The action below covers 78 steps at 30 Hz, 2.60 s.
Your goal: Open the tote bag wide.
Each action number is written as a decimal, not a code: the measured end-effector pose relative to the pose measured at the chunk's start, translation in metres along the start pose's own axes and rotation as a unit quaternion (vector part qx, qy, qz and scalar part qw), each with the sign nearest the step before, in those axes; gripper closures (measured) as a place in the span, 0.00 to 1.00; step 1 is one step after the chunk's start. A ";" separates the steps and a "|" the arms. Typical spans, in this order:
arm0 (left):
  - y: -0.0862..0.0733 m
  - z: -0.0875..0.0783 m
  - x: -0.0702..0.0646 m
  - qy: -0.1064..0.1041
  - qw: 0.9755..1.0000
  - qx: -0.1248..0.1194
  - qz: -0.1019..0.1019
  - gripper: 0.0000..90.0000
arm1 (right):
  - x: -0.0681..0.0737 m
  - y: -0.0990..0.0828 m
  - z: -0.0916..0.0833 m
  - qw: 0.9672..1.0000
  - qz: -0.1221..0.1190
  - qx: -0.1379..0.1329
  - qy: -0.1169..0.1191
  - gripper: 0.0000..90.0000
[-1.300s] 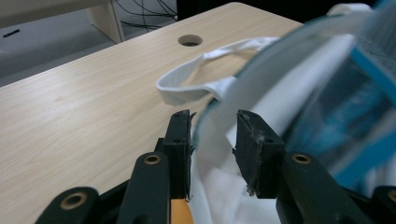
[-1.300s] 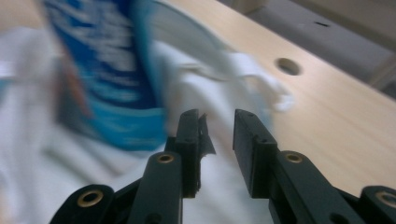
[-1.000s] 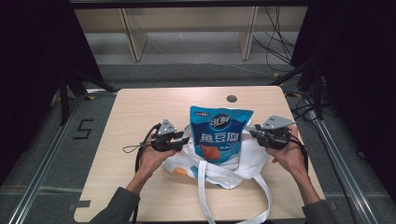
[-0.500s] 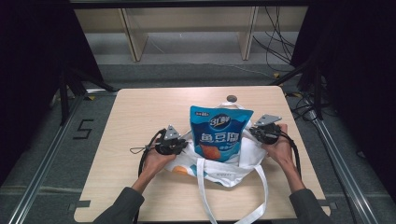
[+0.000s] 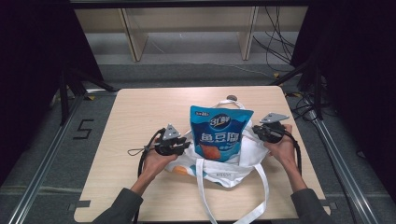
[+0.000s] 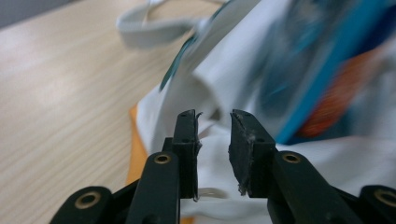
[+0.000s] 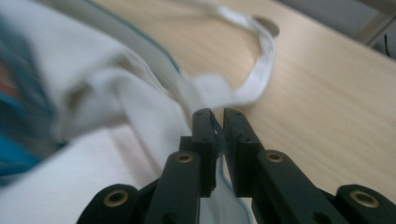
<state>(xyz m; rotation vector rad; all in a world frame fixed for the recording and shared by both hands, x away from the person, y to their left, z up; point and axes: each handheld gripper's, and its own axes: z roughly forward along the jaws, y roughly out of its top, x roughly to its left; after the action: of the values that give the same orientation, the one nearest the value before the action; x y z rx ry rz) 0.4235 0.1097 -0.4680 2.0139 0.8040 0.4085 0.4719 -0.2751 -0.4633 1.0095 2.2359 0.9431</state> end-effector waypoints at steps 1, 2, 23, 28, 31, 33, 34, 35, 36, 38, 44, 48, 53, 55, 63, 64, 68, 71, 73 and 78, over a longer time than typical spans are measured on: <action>0.003 -0.007 -0.005 -0.005 1.000 -0.004 0.005 0.79 | 0.000 0.004 -0.010 1.000 -0.001 -0.011 0.008 0.93; 0.004 -0.014 -0.009 -0.010 1.000 -0.003 0.012 0.80 | 0.001 0.006 -0.021 1.000 0.003 -0.024 0.016 0.93; -0.051 0.012 -0.014 -0.008 0.998 0.062 -0.002 0.97 | 0.070 -0.038 -0.017 0.992 -0.057 0.088 0.076 1.00; -0.047 0.021 -0.002 0.007 0.998 0.057 -0.008 0.98 | 0.066 -0.030 -0.004 0.992 -0.076 0.080 0.061 1.00; -0.043 0.026 0.007 0.018 0.998 0.058 -0.004 0.99 | 0.063 -0.028 0.001 0.993 -0.066 0.076 0.060 1.00; -0.041 0.028 0.009 0.018 0.998 0.064 -0.004 0.99 | 0.060 -0.026 0.005 0.993 -0.056 0.079 0.061 1.00; -0.040 0.030 0.010 0.020 0.998 0.060 -0.006 0.99 | 0.057 -0.024 0.007 0.993 -0.064 0.077 0.059 1.00; -0.039 0.032 0.012 0.022 0.998 0.060 -0.004 0.99 | 0.057 -0.023 0.009 0.994 -0.054 0.079 0.058 1.00; -0.038 0.033 0.015 0.023 0.998 0.062 0.000 0.99 | 0.055 -0.022 0.011 0.994 -0.053 0.077 0.057 1.00; -0.037 0.035 0.019 0.023 0.998 0.061 -0.007 0.99 | 0.052 -0.021 0.015 0.995 -0.042 0.071 0.056 1.00; -0.033 0.040 0.027 0.028 0.998 0.061 -0.004 0.99 | 0.046 -0.016 0.022 0.995 -0.037 0.072 0.053 1.00; -0.033 0.045 0.032 0.027 0.998 0.048 -0.029 0.99 | 0.044 -0.015 0.025 0.996 -0.035 0.067 0.051 1.00; -0.031 0.045 0.032 0.029 0.998 0.057 -0.015 0.99 | 0.044 -0.015 0.026 0.996 -0.036 0.066 0.048 1.00; -0.032 0.046 0.031 0.032 0.998 0.051 -0.019 0.99 | 0.043 -0.015 0.027 0.996 -0.034 0.066 0.047 1.00; -0.026 0.038 0.028 0.025 0.998 0.041 -0.027 0.79 | 0.039 -0.013 0.015 0.997 0.002 0.045 0.056 0.88; -0.024 0.036 0.027 0.026 0.999 0.039 -0.023 0.74 | 0.036 -0.011 0.011 0.998 -0.001 0.032 0.054 0.85; -0.019 0.027 0.027 0.023 0.999 0.033 -0.015 0.69 | 0.029 -0.008 -0.001 0.998 0.026 -0.007 0.061 0.84; -0.015 0.021 0.026 0.023 0.999 0.025 -0.021 0.66 | 0.028 -0.009 -0.005 0.997 0.037 -0.006 0.060 0.82; -0.013 0.017 0.025 0.022 0.999 0.020 -0.021 0.64 | 0.027 -0.009 -0.007 0.998 0.035 -0.004 0.061 0.82; -0.011 0.006 0.026 0.024 0.999 0.012 -0.017 0.60 | 0.028 -0.006 -0.011 0.997 0.034 -0.008 0.070 0.80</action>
<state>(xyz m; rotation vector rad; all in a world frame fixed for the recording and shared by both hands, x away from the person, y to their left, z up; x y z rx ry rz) 0.4417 0.1280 -0.4809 2.0174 0.8758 0.4311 0.4448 -0.2600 -0.4649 1.0471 2.3166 1.0895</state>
